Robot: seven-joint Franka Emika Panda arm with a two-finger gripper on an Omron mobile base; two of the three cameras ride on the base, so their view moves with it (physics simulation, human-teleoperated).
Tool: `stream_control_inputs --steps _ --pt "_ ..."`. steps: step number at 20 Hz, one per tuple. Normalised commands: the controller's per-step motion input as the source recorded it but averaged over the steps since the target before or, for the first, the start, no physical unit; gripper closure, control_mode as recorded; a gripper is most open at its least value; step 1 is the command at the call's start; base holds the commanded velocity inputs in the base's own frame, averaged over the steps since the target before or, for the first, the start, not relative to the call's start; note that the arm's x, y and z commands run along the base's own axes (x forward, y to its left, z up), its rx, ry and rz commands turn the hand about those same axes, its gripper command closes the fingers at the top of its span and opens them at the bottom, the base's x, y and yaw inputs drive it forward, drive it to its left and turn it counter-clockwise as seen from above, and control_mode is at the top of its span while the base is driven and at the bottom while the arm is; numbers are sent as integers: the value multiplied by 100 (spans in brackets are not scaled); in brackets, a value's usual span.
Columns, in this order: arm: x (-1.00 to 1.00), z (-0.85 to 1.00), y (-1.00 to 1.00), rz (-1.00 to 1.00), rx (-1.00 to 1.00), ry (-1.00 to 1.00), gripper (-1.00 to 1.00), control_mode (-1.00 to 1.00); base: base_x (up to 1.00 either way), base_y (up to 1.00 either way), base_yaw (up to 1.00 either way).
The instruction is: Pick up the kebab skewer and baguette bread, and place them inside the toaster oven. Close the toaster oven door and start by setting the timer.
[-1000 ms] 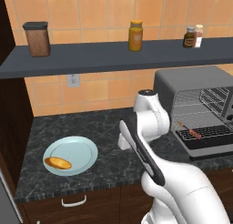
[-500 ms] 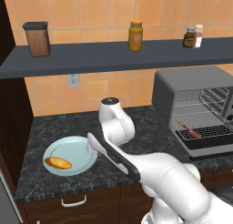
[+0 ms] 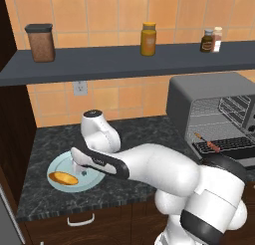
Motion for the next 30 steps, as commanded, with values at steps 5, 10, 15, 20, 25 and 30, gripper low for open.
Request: stream_control_inputs --steps 5,10,15,20,25,30 --pt "5 -12 46 21 0 0 -100 -100 0 0 0" --pt "4 -15 44 14 0 0 -100 -100 0 0 0" --pt "33 -30 32 16 0 0 -100 -100 0 0 0" --pt "38 -36 33 13 0 0 -100 -100 0 0 0" --pt "44 -35 40 10 0 0 -100 -100 0 0 0" --pt "3 -11 23 1 0 0 -100 -100 0 0 0"
